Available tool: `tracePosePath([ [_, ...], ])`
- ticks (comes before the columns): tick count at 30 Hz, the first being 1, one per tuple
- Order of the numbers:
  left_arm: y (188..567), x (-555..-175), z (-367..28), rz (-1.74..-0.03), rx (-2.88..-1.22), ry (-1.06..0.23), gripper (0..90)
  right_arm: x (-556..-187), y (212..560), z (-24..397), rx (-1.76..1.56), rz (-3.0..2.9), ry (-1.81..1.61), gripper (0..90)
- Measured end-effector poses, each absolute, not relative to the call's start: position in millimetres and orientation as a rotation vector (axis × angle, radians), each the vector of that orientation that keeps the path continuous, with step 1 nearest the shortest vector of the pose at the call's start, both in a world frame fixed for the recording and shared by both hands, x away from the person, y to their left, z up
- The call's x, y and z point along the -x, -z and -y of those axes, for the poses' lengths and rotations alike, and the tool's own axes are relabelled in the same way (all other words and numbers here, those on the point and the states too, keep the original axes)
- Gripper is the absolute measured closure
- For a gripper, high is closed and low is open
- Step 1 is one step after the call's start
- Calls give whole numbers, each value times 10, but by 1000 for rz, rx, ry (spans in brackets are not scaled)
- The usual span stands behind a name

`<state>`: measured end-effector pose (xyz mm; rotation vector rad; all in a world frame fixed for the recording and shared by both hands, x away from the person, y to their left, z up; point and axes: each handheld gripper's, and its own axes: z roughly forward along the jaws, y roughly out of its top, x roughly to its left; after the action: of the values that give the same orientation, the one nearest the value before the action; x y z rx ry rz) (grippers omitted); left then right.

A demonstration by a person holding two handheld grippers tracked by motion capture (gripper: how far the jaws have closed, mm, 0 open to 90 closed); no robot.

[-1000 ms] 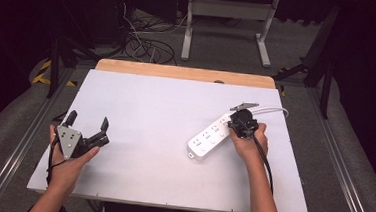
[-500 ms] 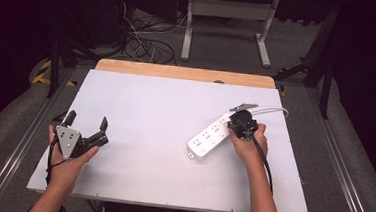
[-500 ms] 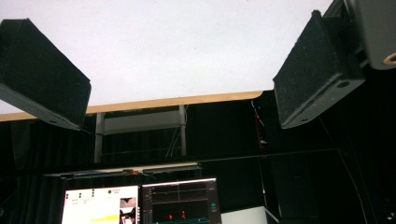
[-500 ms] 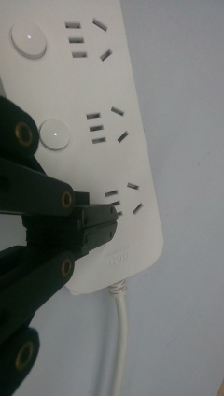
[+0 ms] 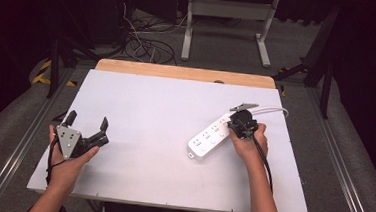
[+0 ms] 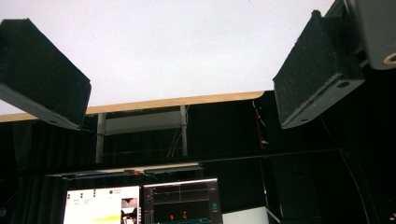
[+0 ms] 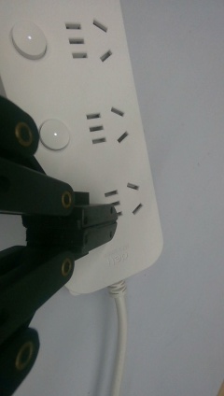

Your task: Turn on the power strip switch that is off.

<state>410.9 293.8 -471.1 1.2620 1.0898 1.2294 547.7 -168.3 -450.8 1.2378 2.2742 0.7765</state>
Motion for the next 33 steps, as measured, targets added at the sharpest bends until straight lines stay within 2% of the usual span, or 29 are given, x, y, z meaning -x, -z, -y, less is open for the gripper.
tracePosePath([
  [33, 4711, -4110, -2932, -1091, -1262, -1218, 45, -5470, 4510, 1674, -1225, -2265, -771, 900],
])
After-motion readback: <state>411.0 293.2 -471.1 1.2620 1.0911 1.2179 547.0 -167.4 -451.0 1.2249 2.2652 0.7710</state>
